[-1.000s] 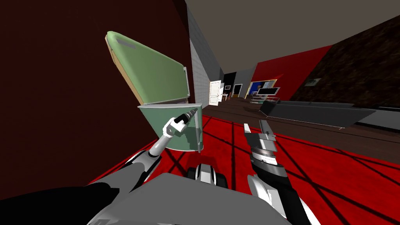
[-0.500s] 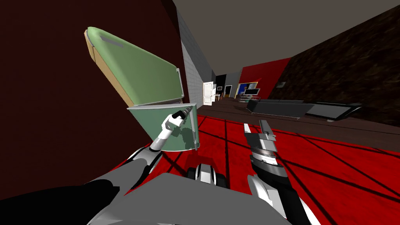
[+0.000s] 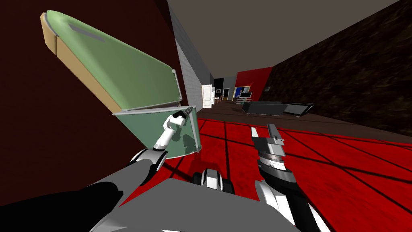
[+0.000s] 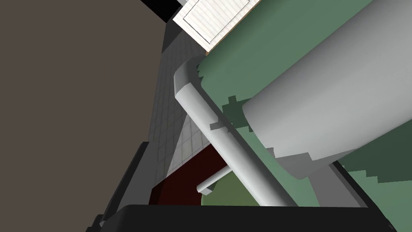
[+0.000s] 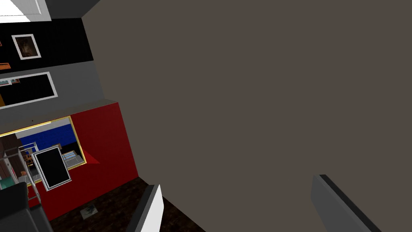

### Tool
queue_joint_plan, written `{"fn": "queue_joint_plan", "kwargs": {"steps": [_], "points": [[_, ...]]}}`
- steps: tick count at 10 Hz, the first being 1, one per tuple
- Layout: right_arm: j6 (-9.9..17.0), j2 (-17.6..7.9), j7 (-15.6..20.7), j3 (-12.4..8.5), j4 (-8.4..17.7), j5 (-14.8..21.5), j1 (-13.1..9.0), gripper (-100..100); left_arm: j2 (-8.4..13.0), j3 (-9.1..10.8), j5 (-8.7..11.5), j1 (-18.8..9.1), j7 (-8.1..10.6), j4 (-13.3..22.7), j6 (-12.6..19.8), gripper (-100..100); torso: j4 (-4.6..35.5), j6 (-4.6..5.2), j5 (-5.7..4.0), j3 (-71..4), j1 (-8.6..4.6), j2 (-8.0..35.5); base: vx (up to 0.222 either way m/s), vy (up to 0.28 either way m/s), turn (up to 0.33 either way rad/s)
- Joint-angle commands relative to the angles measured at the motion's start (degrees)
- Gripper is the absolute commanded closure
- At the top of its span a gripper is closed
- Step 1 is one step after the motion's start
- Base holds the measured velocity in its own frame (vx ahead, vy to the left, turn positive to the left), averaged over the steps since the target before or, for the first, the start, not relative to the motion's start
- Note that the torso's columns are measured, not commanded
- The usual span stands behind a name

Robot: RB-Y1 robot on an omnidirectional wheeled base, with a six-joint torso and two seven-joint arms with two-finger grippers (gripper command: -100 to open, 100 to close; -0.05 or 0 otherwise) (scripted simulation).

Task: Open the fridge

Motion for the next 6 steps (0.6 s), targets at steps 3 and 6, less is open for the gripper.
{"fn": "queue_joint_plan", "kwargs": {"steps": [3, 6], "points": [[-0.01, 0.0, 0.0, -0.01, -0.01, 0.0, 0.03, 0, 0.13, 0.25, 0.07, 0.02, -0.12, 0.4, -0.16, 0, -0.09, -0.14, 0.07, -0.14, 0.16, -0.21, -0.006, 0.001, 0.007], [-0.01, 0.0, 0.0, -0.01, -0.01, 0.0, 0.03, 0, 0.17, 0.29, 0.05, 0.02, -0.12, 0.39, -0.16, 0, -0.06, -0.17, 0.09, -0.07, 0.21, -0.09, 0.0, 0.0, 0.0]]}}
